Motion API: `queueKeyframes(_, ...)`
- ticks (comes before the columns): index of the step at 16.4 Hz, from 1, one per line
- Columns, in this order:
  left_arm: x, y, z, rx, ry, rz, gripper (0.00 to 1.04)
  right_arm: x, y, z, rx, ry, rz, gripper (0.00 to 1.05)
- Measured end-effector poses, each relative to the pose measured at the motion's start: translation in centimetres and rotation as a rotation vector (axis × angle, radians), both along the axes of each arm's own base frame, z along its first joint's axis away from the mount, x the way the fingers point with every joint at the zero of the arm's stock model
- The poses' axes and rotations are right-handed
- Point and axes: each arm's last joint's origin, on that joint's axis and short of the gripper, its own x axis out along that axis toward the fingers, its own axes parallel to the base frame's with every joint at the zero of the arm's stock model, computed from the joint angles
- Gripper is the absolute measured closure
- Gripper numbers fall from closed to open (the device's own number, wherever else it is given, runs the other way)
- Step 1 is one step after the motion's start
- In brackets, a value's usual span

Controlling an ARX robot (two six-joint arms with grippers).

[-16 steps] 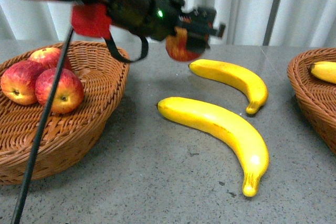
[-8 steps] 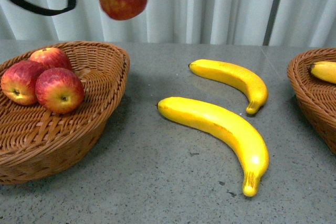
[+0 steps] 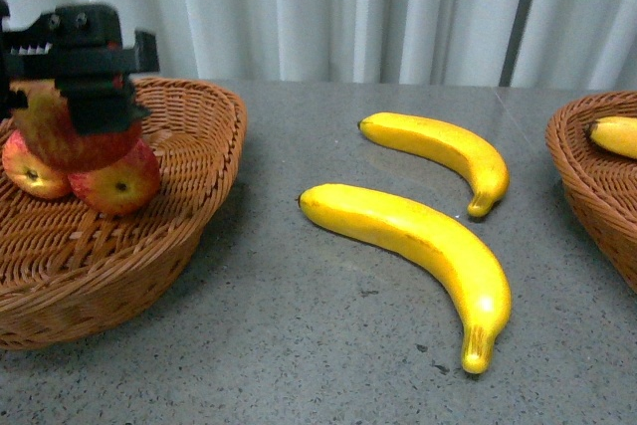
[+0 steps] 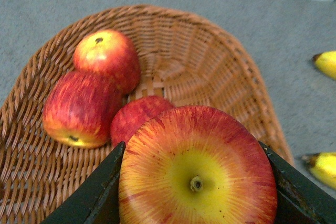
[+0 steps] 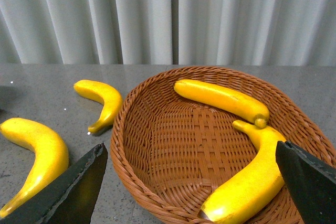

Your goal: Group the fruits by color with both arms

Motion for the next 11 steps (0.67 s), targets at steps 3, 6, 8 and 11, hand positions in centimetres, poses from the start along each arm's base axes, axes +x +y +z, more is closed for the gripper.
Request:
queueKeyframes(3,-0.9,0.0,-1.7,0.039,0.047,-0.028,0.19,0.0,0.0,0.0,0.000,-0.001,0.000,0.07)
queueKeyframes(6,-1.7,-0.5,-0.3,0.036,-0.010,-0.071,0.07,0.0,0.0,0.0,0.000,0.000,0.000,0.07)
queueKeyframes(8,-3.2,-0.5,1.3,0.045,-0.086,-0.091,0.07,0.0,0.0,0.0,0.000,0.000,0.000,0.07)
queueKeyframes(11,-7.2,-0.3,3.7,0.099,-0.211,-0.115,0.07,0.0,0.0,0.0,0.000,0.000,0.000,0.07)
